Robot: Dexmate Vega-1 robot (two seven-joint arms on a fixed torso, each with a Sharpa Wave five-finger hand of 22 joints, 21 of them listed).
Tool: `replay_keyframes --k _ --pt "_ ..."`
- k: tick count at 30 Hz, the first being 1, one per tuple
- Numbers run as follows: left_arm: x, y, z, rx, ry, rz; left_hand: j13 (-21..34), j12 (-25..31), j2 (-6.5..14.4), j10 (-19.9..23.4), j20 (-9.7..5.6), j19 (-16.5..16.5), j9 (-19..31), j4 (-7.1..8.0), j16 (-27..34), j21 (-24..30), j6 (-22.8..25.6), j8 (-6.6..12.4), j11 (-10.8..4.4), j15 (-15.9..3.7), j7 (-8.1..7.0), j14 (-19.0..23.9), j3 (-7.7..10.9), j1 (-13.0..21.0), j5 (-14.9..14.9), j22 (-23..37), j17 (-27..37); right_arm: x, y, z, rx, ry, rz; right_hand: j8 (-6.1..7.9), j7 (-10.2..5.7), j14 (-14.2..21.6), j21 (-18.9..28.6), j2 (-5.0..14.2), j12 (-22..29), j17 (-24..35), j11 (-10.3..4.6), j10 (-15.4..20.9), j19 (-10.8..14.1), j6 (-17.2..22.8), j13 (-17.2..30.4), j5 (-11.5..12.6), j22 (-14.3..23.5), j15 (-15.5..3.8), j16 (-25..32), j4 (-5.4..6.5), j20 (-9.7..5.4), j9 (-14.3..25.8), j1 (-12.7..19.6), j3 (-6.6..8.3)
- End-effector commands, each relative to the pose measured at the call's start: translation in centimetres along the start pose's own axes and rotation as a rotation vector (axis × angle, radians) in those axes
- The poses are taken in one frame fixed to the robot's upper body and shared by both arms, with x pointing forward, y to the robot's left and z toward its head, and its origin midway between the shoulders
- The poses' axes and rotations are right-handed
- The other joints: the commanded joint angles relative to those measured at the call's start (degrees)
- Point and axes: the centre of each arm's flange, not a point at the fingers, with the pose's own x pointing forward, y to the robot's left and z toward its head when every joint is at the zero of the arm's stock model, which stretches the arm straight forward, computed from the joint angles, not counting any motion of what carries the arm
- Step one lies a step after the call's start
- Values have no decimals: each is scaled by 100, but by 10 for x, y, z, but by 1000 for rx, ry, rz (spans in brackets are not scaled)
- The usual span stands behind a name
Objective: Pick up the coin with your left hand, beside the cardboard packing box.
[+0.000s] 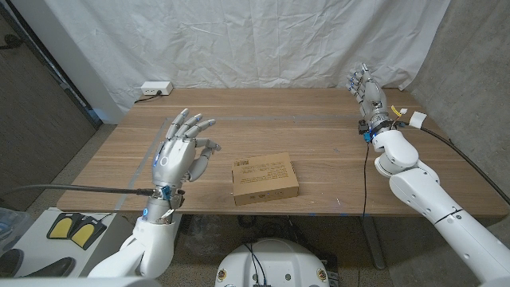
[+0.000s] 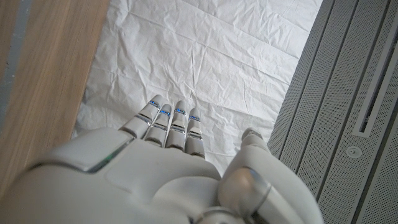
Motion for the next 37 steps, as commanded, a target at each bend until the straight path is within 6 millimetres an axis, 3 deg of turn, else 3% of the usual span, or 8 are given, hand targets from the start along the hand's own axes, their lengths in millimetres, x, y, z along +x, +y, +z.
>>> replay_keyframes --k 1,23,37 --pt "14 9 -5 25 -33 35 29 -5 1 17 4 69 22 -10 -16 2 43 35 2 -692 65 44 60 -30 0 20 16 -4 1 4 -12 2 -11 -13 -4 31 -8 3 -6 15 -28 43 54 42 19 39 13 -13 -17 2 -17 30 17 -14" --pt "25 19 -4 22 -70 69 31 -16 -7 26 3 72 24 -10 -21 -4 40 51 6 -683 55 58 92 -53 -1 20 16 -10 5 6 -4 -7 -22 -12 -6 37 -30 9 -8 15 -32 43 64 45 19 37 14 -15 -16 -3 -18 30 18 -19" --pt "25 13 -6 3 -61 79 32 -20 -12 37 3 70 25 -12 -24 -9 30 58 3 -687 56 62 112 -66 -1 20 16 -11 2 15 -20 -14 -25 -10 -7 39 -42 11 -5 15 -37 51 71 50 19 36 15 -25 -17 -7 -18 30 19 -22"
